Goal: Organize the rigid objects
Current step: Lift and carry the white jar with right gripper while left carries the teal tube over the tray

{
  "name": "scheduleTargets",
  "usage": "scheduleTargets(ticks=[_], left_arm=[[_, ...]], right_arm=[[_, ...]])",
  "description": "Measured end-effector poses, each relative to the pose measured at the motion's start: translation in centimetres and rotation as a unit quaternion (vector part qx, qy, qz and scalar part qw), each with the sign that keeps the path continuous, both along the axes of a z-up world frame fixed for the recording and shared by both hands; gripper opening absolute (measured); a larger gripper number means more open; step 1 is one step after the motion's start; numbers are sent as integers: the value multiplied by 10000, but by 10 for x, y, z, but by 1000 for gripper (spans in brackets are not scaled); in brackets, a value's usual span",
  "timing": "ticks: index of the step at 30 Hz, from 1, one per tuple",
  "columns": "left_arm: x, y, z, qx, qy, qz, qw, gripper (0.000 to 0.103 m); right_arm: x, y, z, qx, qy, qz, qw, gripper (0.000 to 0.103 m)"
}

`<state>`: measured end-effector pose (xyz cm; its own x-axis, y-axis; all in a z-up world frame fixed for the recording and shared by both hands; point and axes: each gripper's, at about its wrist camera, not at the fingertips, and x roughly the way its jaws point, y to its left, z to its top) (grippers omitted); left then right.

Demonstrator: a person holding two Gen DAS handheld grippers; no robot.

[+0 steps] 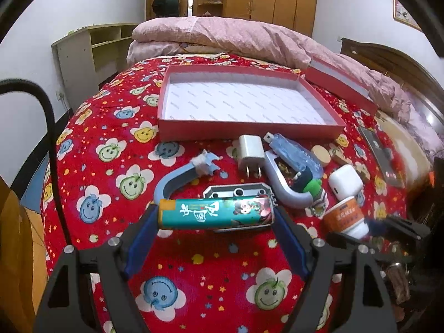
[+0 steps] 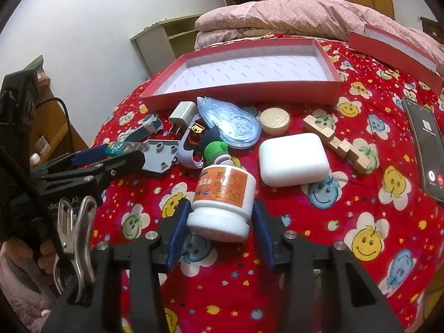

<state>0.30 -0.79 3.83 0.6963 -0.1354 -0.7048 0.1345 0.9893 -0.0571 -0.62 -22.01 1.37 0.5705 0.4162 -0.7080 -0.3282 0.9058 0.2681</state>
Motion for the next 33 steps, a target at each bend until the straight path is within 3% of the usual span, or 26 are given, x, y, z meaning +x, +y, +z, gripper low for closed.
scheduleTargets(ticks=[19,33], left_arm=[[1,3,21,-126,-190,28,9997,84],[44,-1,51,-81,-385,123,9992,84]], right_arm=[[-10,2,19,-199,-352,-55,9992,42],[15,-14,55,-180,-634,-120,9978,42]])
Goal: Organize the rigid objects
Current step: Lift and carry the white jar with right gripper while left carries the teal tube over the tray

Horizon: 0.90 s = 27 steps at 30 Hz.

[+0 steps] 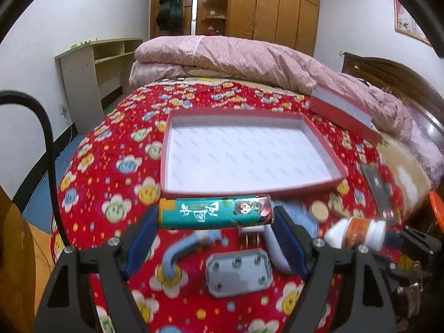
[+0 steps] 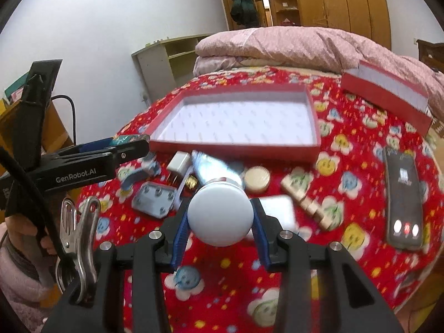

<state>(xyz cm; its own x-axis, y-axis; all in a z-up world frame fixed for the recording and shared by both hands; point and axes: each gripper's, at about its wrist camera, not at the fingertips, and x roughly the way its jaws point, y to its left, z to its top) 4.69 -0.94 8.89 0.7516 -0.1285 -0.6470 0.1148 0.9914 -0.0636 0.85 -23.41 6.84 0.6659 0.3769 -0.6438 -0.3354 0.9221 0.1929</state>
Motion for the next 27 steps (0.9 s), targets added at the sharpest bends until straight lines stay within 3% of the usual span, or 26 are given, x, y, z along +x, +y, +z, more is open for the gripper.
scheduleTargets(ticks=[11,27], left_arm=[[56,-9,6,-135,160,57,9998,84],[124,-21,-29,222,524,141,9983,84]], right_arm=[[63,-10,31,-144,-342,-229,9991,42],[137,3,6,-377,-167,-397,9984,42]])
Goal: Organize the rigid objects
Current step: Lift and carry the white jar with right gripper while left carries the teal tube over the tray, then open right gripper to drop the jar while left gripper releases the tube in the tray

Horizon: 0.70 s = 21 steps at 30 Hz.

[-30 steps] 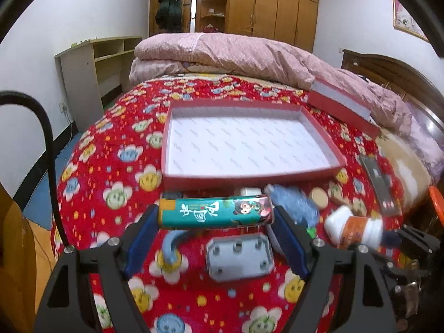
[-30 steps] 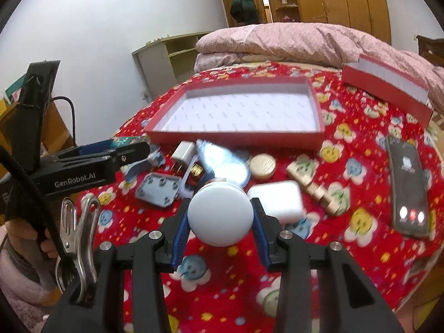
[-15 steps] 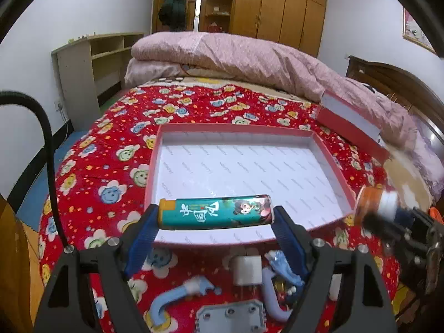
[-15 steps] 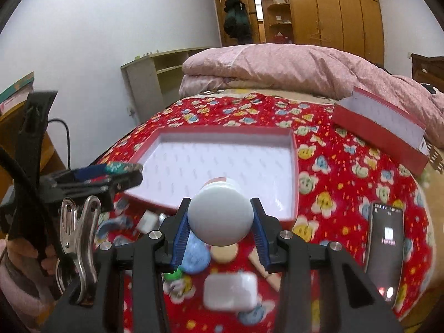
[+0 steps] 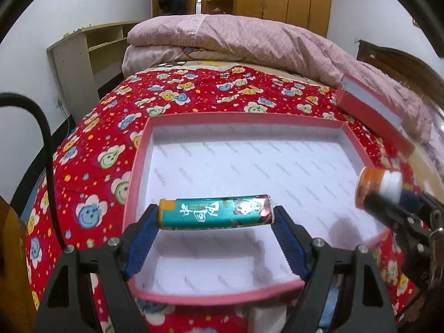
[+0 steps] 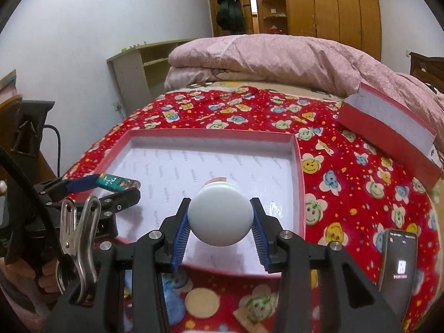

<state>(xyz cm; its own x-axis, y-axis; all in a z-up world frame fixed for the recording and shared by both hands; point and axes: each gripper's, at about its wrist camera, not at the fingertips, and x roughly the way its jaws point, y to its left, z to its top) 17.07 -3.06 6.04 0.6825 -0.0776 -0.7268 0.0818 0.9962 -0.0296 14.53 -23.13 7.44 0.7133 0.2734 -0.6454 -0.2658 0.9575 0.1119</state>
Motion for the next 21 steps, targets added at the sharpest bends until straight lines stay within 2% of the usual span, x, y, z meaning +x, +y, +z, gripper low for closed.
scheduleTargets(ticks=[14,21], left_arm=[[43,-7,-11,173,168,111,9996,84],[48,-7,-16,236,209,211,9993,84]], right_arm=[[37,-2,-17,-88,139,-144,9998,42],[41,-4,-25,-8,198,-185,9996,42]])
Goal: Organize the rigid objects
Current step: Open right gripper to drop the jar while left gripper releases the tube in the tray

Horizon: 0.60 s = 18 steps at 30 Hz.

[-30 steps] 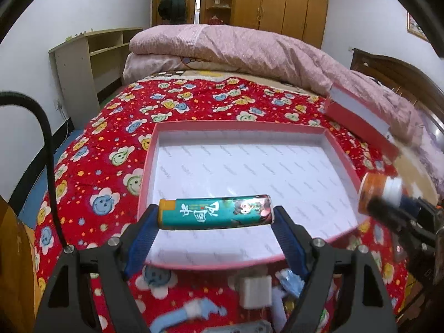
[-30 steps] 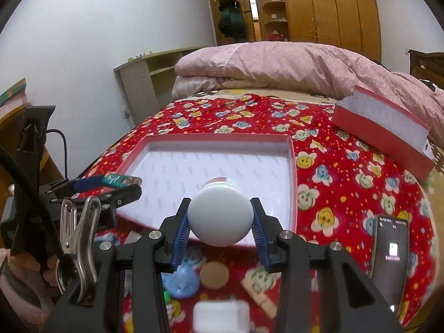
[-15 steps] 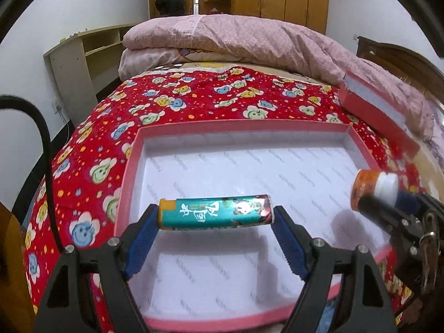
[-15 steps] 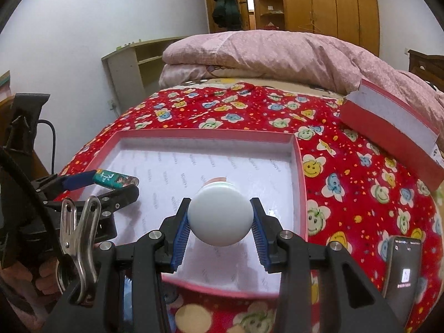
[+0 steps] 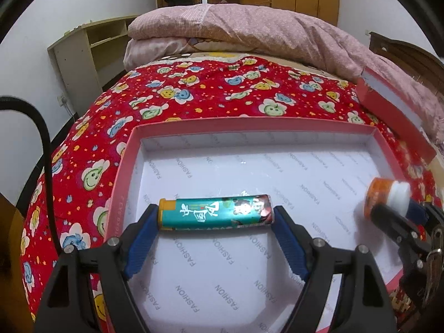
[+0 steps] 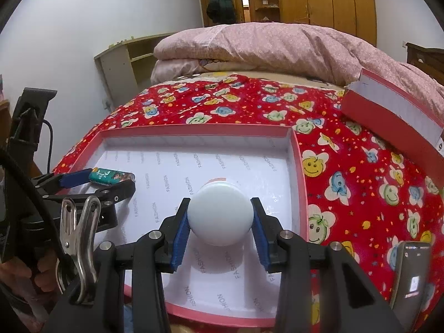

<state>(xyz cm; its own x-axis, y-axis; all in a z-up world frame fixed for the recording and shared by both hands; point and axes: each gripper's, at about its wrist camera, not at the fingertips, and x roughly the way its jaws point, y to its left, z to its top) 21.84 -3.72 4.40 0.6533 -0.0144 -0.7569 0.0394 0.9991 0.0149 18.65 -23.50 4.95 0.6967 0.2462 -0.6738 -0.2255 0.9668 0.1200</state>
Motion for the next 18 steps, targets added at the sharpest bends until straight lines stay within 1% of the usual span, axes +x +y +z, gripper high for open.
scheduleTargets(ticks=[6,9,10,12,18], left_arm=[[0,0,1,4,-18,-25,10000,85],[-2,0,2,-51,-17,-28,10000,85],[-3,0,4,-56,-33,-31,10000,85],[-7,1,7,-41,-88,-26,9999,85],[-21,4,18,-52,-186,-48,9998,85]], right_arm=[[2,-1,-5,198,178,-16,9996,42],[0,-1,-1,149,85,-42,9998,42],[-2,-1,1,130,29,-49,9999,43],[-5,-1,5,132,-85,-73,9999,53],[-12,-4,12,222,-133,-84,9996,55]])
